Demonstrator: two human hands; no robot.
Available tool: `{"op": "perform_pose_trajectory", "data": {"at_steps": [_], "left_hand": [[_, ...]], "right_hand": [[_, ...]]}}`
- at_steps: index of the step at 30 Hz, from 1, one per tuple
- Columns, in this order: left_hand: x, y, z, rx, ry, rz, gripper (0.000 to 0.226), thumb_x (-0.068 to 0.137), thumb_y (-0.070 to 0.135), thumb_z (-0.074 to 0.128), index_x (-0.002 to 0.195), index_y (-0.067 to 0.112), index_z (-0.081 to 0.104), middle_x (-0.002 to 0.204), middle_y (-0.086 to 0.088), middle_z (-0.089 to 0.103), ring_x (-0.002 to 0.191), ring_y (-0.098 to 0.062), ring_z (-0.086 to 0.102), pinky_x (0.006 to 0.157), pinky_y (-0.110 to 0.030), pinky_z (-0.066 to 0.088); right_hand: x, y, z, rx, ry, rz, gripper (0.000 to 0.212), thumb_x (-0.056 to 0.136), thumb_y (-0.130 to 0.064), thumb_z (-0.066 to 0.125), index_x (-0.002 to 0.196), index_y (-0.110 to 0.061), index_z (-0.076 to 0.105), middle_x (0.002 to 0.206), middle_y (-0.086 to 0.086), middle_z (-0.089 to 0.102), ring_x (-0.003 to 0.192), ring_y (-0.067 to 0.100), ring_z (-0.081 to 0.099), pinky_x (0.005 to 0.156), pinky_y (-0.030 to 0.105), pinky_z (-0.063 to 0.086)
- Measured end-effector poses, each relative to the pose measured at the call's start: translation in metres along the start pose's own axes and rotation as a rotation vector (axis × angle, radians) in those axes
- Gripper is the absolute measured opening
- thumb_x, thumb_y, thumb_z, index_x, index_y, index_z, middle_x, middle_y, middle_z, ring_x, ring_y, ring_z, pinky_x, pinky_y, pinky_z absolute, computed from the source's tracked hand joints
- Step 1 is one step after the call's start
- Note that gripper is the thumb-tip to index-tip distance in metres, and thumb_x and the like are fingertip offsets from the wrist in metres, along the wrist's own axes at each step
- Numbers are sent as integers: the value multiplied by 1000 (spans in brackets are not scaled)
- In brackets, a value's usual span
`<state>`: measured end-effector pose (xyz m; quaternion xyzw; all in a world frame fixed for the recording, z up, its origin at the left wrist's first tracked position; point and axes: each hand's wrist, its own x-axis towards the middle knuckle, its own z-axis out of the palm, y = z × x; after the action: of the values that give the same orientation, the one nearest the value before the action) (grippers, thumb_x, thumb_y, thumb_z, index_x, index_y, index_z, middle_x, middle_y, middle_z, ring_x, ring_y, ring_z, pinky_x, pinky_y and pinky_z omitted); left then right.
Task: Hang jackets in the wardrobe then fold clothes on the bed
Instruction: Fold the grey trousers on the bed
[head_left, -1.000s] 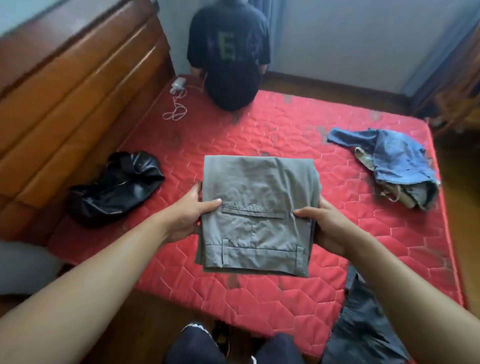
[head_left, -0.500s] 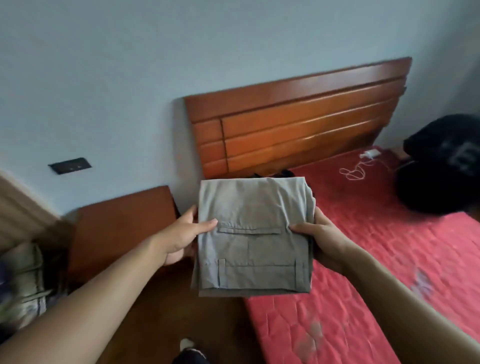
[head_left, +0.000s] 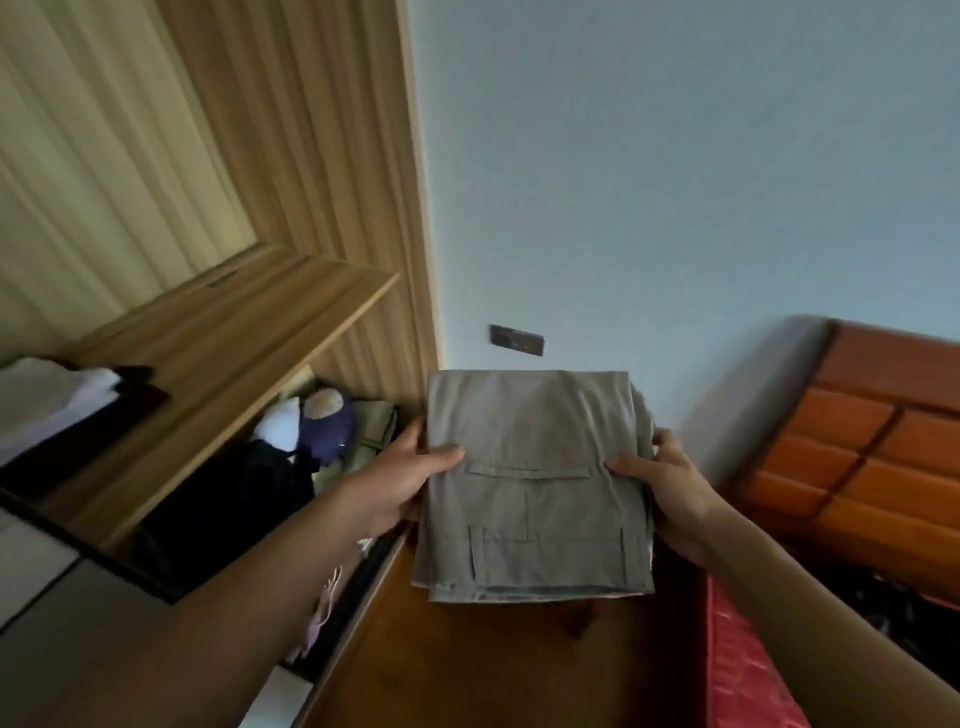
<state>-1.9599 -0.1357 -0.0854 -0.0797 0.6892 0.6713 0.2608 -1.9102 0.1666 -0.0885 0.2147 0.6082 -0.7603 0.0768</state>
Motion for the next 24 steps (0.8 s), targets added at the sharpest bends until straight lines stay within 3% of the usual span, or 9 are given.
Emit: {"op": "perform_pose_trajectory", "data": {"at_steps": [5, 10, 15, 18, 21, 24], "left_hand": [[20, 24, -74, -122, 170, 18, 46, 96, 19, 67, 137, 31, 50, 123, 1, 69, 108, -22, 69, 83, -44, 59], [45, 40, -132, -200, 315, -6, 44, 96, 23, 68, 131, 40, 46, 125, 3, 66, 111, -23, 67, 94, -53, 56], [92, 64, -170, -300, 486, 9, 33, 95, 24, 69, 112, 45, 49, 120, 8, 65, 107, -19, 66, 87, -49, 58], [122, 79, -186, -338, 562, 15, 46, 94, 24, 69, 129, 44, 46, 127, 4, 65, 113, -24, 65, 96, -56, 54], [149, 95, -204, -385, 602, 21, 62, 90, 30, 74, 141, 42, 42, 132, 3, 65, 117, -26, 64, 97, -56, 54], [176, 108, -224, -444, 637, 20, 63, 90, 29, 73, 143, 43, 41, 132, 2, 64, 117, -26, 63, 97, -54, 54]], "right_hand": [[83, -35, 93, -102, -212, -7, 56, 87, -6, 75, 131, -17, 43, 125, 14, 63, 107, 33, 69, 76, 43, 61], [162, -59, 168, -184, -367, -26, 53, 88, -4, 73, 131, -16, 44, 128, 15, 61, 109, 33, 68, 83, 48, 61], [253, -92, 238, -275, -531, 20, 67, 82, -15, 80, 136, -21, 41, 126, 12, 61, 105, 32, 69, 77, 44, 62], [300, -114, 270, -351, -602, -14, 72, 75, -15, 79, 137, -21, 41, 129, 12, 59, 111, 33, 65, 92, 51, 58], [343, -135, 302, -388, -658, -37, 58, 88, 2, 66, 136, -19, 42, 126, 13, 59, 108, 31, 64, 89, 46, 57], [381, -151, 336, -472, -731, -74, 63, 88, 2, 65, 139, -23, 40, 126, 8, 57, 108, 28, 63, 83, 41, 57]]}}
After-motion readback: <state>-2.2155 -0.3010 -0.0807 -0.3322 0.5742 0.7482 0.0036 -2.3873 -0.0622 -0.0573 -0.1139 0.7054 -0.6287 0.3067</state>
